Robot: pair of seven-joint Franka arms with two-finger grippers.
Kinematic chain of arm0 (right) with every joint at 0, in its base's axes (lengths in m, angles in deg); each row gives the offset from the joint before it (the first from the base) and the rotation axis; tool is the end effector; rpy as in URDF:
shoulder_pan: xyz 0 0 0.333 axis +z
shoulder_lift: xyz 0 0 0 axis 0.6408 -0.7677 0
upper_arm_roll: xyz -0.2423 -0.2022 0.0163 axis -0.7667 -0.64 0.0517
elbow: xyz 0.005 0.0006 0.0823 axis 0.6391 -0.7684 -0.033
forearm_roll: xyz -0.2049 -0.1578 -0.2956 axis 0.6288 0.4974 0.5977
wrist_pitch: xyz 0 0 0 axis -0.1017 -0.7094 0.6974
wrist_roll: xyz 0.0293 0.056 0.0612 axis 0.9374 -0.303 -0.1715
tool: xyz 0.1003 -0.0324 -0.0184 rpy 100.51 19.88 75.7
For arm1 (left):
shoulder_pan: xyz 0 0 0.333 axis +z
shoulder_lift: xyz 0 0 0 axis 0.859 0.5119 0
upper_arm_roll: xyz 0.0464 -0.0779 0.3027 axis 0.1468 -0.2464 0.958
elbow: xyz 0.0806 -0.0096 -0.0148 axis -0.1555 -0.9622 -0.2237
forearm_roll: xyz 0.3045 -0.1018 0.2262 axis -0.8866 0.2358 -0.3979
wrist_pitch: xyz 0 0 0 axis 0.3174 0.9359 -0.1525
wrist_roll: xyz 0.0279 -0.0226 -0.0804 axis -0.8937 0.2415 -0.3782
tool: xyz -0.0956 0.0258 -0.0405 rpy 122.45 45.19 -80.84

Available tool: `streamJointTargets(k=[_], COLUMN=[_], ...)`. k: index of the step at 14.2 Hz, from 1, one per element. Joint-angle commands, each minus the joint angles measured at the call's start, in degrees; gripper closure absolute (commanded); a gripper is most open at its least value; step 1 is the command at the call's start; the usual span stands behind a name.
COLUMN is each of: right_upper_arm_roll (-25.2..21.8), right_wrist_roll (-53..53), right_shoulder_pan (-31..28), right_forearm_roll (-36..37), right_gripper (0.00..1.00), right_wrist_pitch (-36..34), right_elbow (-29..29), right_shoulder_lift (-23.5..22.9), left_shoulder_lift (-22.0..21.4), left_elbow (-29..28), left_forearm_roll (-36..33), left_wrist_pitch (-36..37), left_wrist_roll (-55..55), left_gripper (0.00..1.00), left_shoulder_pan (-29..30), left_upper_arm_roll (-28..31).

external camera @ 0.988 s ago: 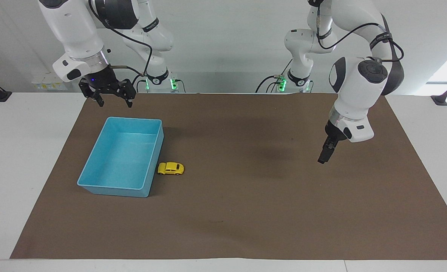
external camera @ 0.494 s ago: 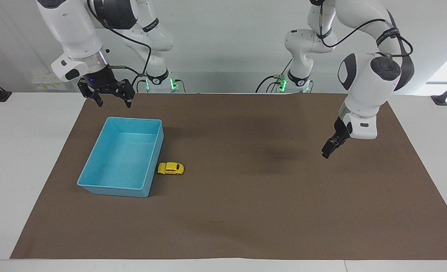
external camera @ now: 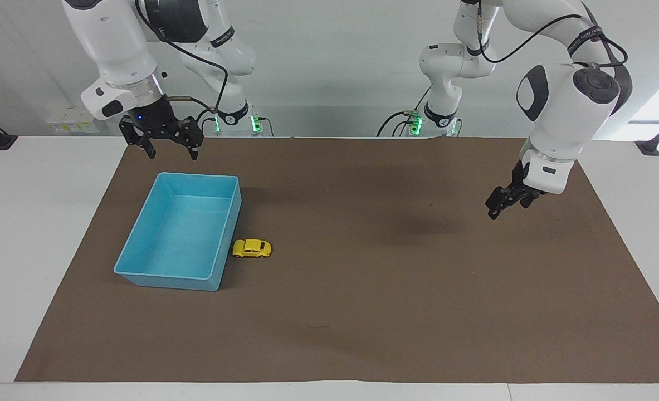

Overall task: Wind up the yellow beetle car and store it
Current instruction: 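Retract the left gripper to rest while the right gripper reaches the car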

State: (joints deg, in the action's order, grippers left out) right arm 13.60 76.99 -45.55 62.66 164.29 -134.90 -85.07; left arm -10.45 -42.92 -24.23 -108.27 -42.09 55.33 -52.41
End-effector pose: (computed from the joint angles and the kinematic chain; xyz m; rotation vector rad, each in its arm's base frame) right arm 0.5459 0.0596 0.6060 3.1347 -0.1608 0.0190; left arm 0.5994 -0.0518 0.5196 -3.1355 -0.1754 -0.0721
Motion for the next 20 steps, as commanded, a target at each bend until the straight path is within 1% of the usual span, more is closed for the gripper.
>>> streamJointTargets(k=[1, 4, 7, 9, 10, 12, 14, 17, 20], right_upper_arm_roll=[0.42, 0.42, 0.51, 0.51, 0.51, 0.51, 0.51, 0.51, 0.51], right_wrist_roll=[6.48, 14.82, 20.81, 26.07, 28.62, 33.55, 39.87, 46.82, 55.87], right_shoulder_pan=[0.95, 3.23, 4.99, 5.34, 5.87, 6.05, 6.05, 6.05, 6.05], right_forearm_roll=[-1.18, -1.27, -1.27, -1.27, -1.36, -1.53, -3.1, -3.38, -3.38], right_gripper=[0.0, 0.0, 0.0, 0.0, 0.0, 0.0, 0.0, 0.0, 0.0], right_wrist_pitch=[1.42, 1.33, 1.42, 2.03, 2.38, 3.18, 3.53, 3.96, 4.41], right_elbow=[-0.59, -0.59, -0.59, -0.59, -0.59, -0.59, -0.59, -0.59, -0.94], right_shoulder_lift=[0.05, -0.39, -1.61, -2.05, -2.14, -2.49, -2.5, -2.5, -2.41], left_shoulder_lift=[-2.87, -4.89, -7.52, -8.84, -9.2, -9.38, -9.38, -9.38, -10.16], left_elbow=[-0.33, 0.12, 0.29, 0.73, 1.6, 5.28, 7.84, 8.29, 8.73], left_forearm_roll=[-0.24, -0.33, -0.33, -0.41, -0.5, -0.41, -0.59, -1.03, -0.24], left_wrist_pitch=[3.39, 5.15, 6.12, 7.0, 8.13, 12.52, 15.78, 17.81, 17.11], left_wrist_roll=[6.31, 6.59, 6.59, 6.76, 7.11, 9.21, 10.37, 10.37, 10.46], left_gripper=[0.0, 0.0, 0.0, 0.0, 0.0, 0.0, 0.0, 0.0, 0.0], left_shoulder_pan=[2.21, 2.74, 2.65, 2.65, 2.65, 2.65, 2.65, 2.21, 2.39], left_upper_arm_roll=[-0.58, -0.58, -0.58, -0.59, -0.58, -0.58, -0.67, -1.11, -0.94])
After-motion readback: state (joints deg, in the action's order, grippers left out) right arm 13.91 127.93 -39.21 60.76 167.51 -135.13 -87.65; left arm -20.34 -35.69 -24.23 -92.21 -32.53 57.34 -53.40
